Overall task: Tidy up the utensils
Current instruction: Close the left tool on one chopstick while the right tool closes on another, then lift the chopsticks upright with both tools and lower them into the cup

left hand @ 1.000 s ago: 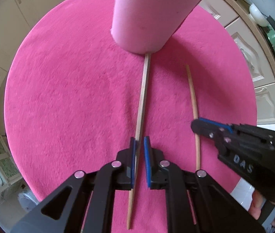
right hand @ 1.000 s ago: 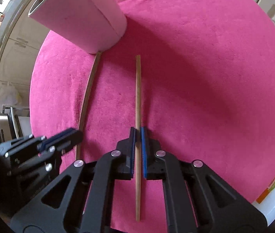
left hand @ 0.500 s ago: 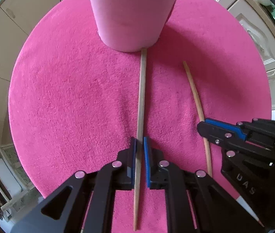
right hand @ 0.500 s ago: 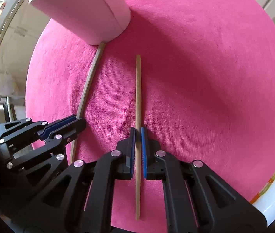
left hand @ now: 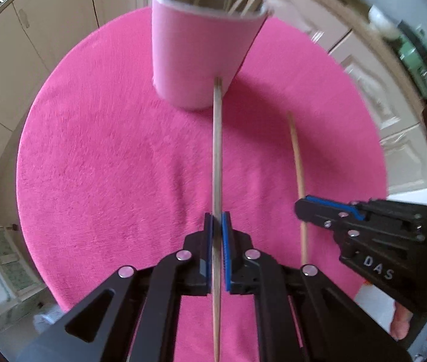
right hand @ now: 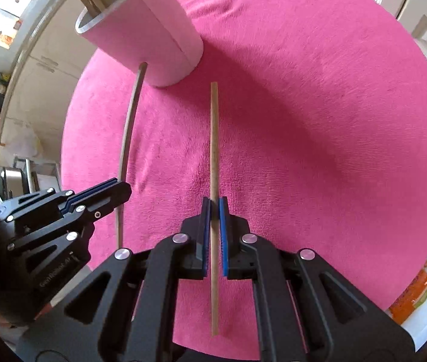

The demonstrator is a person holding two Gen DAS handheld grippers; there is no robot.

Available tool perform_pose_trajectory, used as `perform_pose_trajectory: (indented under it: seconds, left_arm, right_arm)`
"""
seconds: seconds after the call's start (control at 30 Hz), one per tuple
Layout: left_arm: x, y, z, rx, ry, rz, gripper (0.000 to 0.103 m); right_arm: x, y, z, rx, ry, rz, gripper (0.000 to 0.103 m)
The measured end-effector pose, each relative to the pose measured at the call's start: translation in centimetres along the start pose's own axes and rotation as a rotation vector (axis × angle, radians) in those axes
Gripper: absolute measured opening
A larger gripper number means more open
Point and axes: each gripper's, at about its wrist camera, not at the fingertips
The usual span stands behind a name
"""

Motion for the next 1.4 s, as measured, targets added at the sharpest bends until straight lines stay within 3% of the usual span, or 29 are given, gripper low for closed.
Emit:
perform_pose_trajectory:
  seconds: [0.17, 0.8, 1.3, 1.4]
  left_arm:
    - [2.4, -0.7, 0.1, -0.026, -0.098, 0.029, 0.006]
    - [9.1, -4.2, -2.4, -0.108, -0.355, 0.097, 0.006]
    - [17.7, -0.4, -6.6, -0.01, -0.758, 0.096, 0.006]
    - [18.7, 0.4, -7.9, 0.044, -0.813, 0.135, 0.006]
  right_arm:
    - [1.8, 0.0, 0.3, 0.001, -0.05, -0.03, 0.006]
    - [10.4, 1.4, -0.6, 0.082, -0.242, -0.067, 0.006]
    - [16.7, 4.7, -5.1, 0.189, -0.413, -0.064, 0.006]
    - [17.5, 5.3, -6.1, 0.21, -0.43, -0.07, 0.006]
Point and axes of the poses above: each gripper's, at about its wrist camera, not at the fingertips, and x roughly against the way its jaws point, y to its left, z to its underside, and after that the axes turned 2 degrees about y, right-handed
